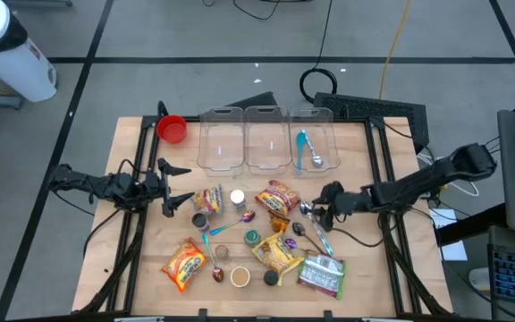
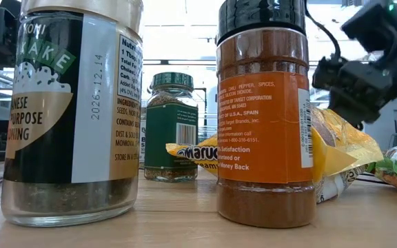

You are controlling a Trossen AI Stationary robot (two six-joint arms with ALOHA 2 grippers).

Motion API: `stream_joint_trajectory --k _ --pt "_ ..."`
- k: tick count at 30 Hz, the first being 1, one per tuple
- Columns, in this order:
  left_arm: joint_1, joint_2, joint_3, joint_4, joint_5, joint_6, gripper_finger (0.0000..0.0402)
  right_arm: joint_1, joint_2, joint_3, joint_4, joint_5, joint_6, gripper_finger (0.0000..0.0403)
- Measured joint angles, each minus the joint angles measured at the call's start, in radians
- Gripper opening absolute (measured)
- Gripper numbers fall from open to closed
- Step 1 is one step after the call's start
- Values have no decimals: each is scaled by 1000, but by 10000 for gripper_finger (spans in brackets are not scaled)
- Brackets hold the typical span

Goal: Pick & Place Food Item
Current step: Put the white spoon into the right transparent bin

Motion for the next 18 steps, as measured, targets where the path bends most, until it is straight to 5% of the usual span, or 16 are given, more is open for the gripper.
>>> stream_joint_trajectory --k 18 --pt "0 0 0 0 0 0 374 -81 235 -70 309 -31 -99 180"
